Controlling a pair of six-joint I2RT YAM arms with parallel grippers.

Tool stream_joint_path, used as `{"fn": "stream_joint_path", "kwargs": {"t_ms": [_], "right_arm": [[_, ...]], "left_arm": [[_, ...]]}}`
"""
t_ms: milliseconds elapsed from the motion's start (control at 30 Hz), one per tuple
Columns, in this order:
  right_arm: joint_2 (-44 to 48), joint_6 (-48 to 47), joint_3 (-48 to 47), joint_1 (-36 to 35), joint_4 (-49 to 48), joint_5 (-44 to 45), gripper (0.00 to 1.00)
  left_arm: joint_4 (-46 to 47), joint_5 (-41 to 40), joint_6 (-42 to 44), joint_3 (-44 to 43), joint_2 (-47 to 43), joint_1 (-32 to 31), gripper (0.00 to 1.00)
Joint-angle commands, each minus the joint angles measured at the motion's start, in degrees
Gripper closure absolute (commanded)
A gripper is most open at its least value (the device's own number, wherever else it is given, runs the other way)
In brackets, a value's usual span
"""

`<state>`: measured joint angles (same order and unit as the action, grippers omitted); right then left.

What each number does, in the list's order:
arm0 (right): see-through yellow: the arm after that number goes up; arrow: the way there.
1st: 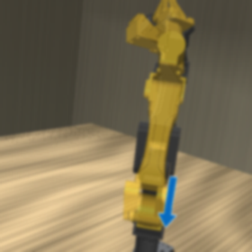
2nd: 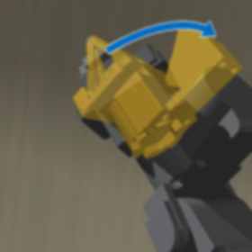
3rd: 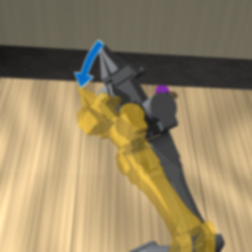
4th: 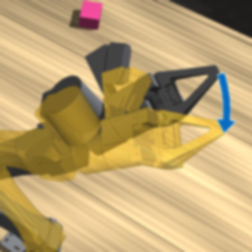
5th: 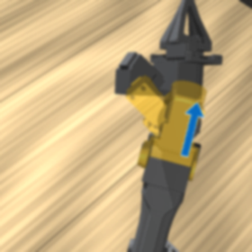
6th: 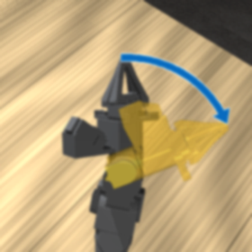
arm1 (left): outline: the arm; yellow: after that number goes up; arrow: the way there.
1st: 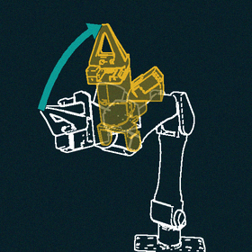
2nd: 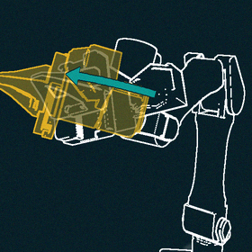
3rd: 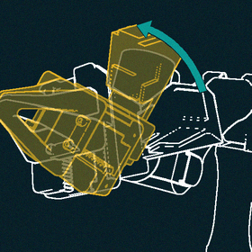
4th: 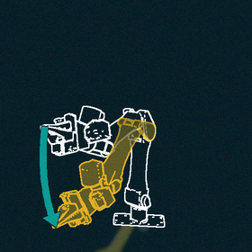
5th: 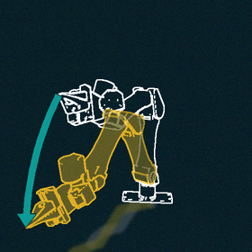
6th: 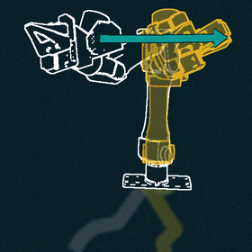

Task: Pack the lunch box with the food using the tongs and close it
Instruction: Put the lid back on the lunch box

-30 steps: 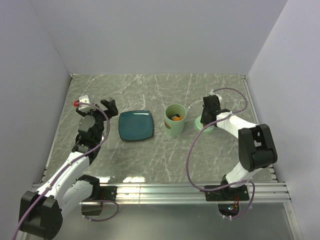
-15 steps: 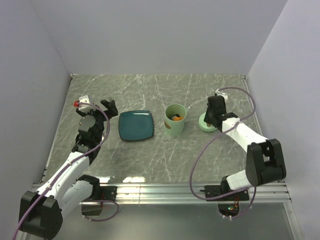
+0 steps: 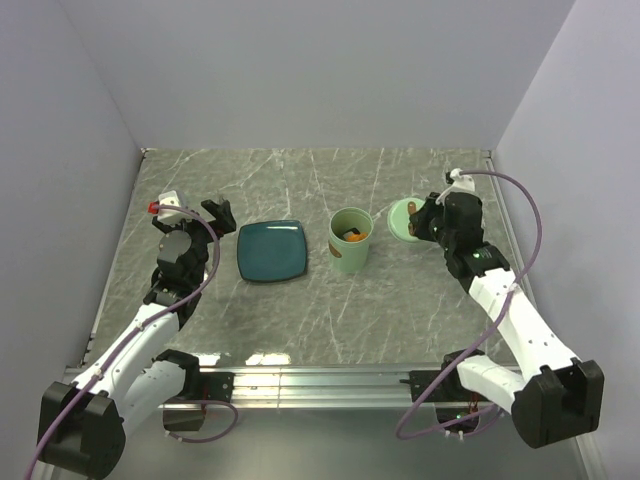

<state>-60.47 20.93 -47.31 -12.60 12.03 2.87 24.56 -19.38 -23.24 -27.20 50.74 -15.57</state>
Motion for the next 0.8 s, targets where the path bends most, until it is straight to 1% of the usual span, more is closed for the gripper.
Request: {"fn": "stream_joint_path", "kwargs": {"t_ms": [0, 33, 167, 300, 500, 767], "right_arm": [[1.23, -0.45, -1.73, -0.40, -4.12, -10.42, 1.00], [1.05, -0.19, -1.99, -1.19, -4.91, -11.65, 1.00], [-0.79, 0.95, -2.87, -2.69, -8.86, -22.97, 1.00], [-4.13, 1.40, -5.59, -4.71, -10.71, -28.17, 1.00], [-9.31, 1.66, -9.55, -6.56, -10.72, -30.65, 1.00], [-15.02, 1.13, -12.45, -8.49, -8.35, -28.98, 1.00]], "left_arm": [[0.93, -0.14, 0.39, -1.27, -0.12, -0.16, 0.01], [0.84, -0.05, 0.48, -1.28, -0.12, -0.16, 0.01], [0.93, 0.04, 0.66, -1.28, 0.06, -0.16, 0.01], [1.02, 0.65, 0.83, -1.19, -0.03, -0.16, 0.01], [1.02, 0.48, 0.83, -1.10, -0.12, -0.16, 0.00], [1.02, 0.22, 1.01, -1.19, 0.24, -0.16, 0.00]]}}
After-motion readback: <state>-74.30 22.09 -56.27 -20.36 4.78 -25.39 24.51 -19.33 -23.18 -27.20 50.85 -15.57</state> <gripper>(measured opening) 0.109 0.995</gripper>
